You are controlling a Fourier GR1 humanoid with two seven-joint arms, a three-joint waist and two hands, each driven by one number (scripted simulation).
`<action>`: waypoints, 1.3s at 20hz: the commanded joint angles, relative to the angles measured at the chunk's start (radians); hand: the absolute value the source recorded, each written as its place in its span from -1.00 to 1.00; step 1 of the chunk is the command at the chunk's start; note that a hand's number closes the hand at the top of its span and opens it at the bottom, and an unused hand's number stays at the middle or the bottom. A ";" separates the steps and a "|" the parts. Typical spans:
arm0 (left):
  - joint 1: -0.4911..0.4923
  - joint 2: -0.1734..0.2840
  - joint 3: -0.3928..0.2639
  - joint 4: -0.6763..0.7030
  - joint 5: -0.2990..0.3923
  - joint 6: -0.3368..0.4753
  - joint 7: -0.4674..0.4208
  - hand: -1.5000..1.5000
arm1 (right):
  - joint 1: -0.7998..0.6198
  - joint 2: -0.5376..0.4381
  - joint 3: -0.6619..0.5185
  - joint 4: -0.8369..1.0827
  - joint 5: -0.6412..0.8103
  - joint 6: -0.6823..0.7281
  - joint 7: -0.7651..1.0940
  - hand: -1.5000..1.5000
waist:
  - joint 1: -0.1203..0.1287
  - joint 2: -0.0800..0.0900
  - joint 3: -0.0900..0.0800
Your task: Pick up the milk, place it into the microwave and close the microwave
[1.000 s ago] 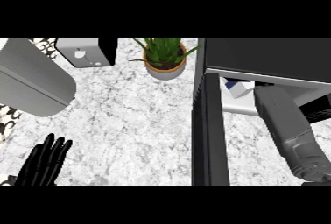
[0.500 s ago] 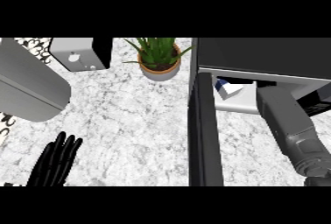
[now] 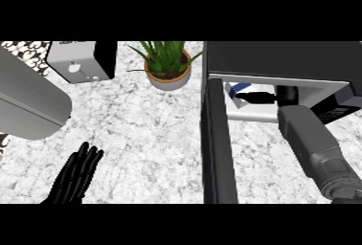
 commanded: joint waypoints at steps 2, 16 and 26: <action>-0.039 -0.006 -0.038 0.068 -0.014 0.007 0.013 -1.00 | 0.062 0.035 -0.021 0.017 -0.027 0.095 -0.088 -1.00 | -0.028 -0.009 -0.001; -0.212 0.032 -0.122 0.189 -0.089 -0.071 0.094 1.00 | 0.259 0.086 0.016 -0.096 -0.049 0.235 -0.201 -1.00 | -0.090 -0.038 -0.005; -0.333 0.015 -0.168 0.399 -0.199 -0.033 0.082 1.00 | 0.541 0.096 0.095 -0.389 -0.060 0.327 -0.193 -1.00 | -0.110 -0.042 -0.006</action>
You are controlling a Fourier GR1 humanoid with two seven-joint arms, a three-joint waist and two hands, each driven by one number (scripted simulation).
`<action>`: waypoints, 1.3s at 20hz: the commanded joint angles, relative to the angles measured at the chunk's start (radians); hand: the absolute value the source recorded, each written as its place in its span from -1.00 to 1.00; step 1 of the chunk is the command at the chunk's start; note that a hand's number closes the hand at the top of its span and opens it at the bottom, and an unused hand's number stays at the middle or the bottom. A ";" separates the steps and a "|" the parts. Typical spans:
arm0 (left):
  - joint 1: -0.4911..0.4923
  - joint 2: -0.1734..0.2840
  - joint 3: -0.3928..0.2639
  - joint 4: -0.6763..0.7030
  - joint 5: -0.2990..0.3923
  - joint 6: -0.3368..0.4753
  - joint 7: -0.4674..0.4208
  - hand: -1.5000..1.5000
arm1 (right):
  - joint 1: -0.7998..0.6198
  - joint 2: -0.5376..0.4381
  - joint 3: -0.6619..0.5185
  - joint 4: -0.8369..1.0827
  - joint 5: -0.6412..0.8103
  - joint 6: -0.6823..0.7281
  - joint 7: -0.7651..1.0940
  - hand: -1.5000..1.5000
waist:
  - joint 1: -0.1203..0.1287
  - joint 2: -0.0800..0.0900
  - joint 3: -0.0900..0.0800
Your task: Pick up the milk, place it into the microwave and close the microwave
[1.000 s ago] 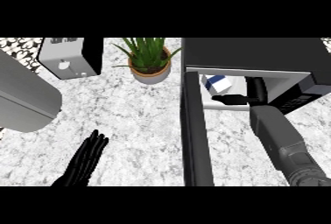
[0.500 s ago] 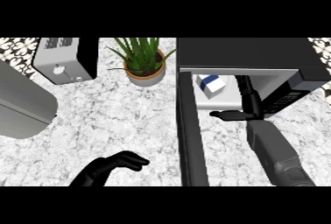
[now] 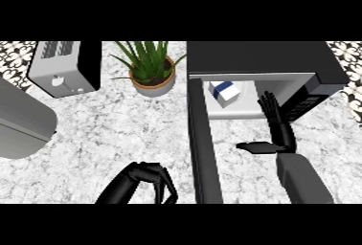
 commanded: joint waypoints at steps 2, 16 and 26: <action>-0.075 -0.010 -0.082 0.133 -0.075 -0.011 0.014 1.00 | 0.175 -0.021 0.037 -0.142 -0.004 0.060 -0.003 -1.00 | -0.036 0.000 -0.002; -0.294 -0.011 -0.406 0.533 0.041 0.205 -0.121 1.00 | 0.644 -0.075 0.050 -0.868 -0.160 0.206 0.210 -1.00 | -0.038 0.010 -0.002; -0.506 -0.010 -0.671 0.613 0.286 0.609 -0.054 1.00 | 0.714 -0.137 0.023 -1.102 -0.352 0.373 0.377 -1.00 | -0.074 0.022 -0.003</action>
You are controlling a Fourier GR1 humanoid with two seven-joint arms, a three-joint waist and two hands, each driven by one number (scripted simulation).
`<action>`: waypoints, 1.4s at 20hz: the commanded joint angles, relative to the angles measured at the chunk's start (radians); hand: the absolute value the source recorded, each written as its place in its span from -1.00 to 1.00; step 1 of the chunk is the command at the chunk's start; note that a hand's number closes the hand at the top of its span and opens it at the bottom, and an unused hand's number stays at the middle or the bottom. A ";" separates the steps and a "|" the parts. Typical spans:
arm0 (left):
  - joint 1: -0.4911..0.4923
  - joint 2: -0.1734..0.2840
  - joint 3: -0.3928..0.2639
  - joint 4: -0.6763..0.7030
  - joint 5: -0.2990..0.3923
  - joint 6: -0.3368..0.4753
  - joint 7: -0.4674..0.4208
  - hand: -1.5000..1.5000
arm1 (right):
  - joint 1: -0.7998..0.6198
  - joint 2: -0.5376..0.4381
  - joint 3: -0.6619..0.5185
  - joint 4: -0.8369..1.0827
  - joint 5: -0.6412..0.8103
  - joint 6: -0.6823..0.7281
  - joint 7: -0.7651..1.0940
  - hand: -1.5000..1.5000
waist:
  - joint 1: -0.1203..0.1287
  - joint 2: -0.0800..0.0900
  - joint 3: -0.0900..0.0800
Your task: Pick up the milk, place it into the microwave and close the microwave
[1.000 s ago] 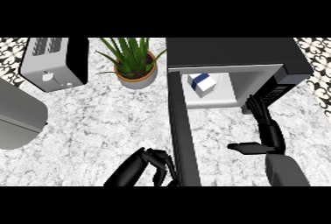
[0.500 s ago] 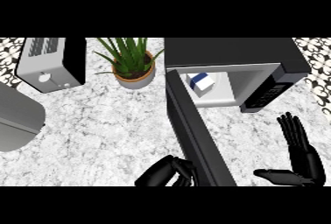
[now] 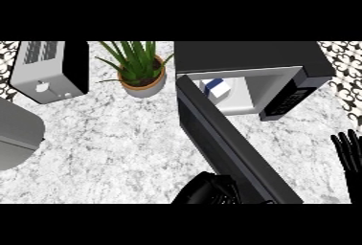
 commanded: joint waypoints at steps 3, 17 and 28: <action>-0.108 -0.011 -0.118 0.030 0.147 0.226 -0.018 1.00 | 0.013 -0.045 -0.016 -0.100 -0.094 0.074 0.076 -1.00 | -0.016 0.008 0.000; -0.358 -0.011 -0.029 0.111 0.389 0.370 -0.092 1.00 | -0.004 -0.147 0.028 -0.241 -0.224 0.236 0.166 -1.00 | -0.128 0.031 -0.002; -0.510 -0.011 0.108 0.211 0.576 0.440 -0.100 1.00 | -0.020 -0.180 0.040 -0.312 -0.351 0.261 0.243 -1.00 | -0.207 0.059 -0.005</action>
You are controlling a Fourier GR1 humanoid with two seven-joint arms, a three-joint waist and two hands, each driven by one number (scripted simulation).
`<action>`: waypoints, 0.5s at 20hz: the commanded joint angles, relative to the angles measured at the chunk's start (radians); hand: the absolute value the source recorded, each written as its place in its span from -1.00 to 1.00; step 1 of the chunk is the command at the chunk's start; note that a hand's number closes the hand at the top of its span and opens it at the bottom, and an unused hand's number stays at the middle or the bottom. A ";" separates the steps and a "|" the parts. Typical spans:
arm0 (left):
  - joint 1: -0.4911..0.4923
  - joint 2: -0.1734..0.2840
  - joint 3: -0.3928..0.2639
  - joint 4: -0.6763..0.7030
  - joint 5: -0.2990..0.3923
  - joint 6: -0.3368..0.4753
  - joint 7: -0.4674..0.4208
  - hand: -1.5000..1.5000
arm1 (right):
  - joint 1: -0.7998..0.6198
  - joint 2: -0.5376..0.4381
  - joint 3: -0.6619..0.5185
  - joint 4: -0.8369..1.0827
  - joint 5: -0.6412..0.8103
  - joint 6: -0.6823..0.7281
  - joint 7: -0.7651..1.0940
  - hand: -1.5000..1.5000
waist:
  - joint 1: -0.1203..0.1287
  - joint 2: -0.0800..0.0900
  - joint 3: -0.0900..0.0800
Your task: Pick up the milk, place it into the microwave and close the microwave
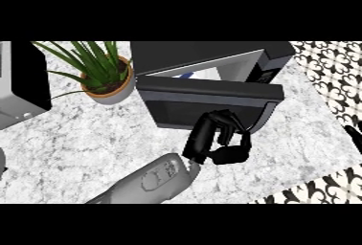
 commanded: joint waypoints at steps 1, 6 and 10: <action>-0.040 -0.003 0.088 0.003 0.086 0.029 -0.060 1.00 | -0.013 -0.015 0.001 -0.014 -0.045 0.014 0.020 -1.00 | -0.019 0.016 -0.005; -0.091 -0.003 0.133 0.063 0.149 0.027 -0.104 1.00 | -0.007 -0.037 0.000 -0.031 -0.080 0.022 0.049 -1.00 | -0.051 0.023 -0.002; -0.142 -0.003 0.162 0.114 0.186 0.006 -0.140 1.00 | -0.030 -0.054 -0.003 -0.048 -0.115 0.023 0.065 -1.00 | -0.058 0.029 -0.001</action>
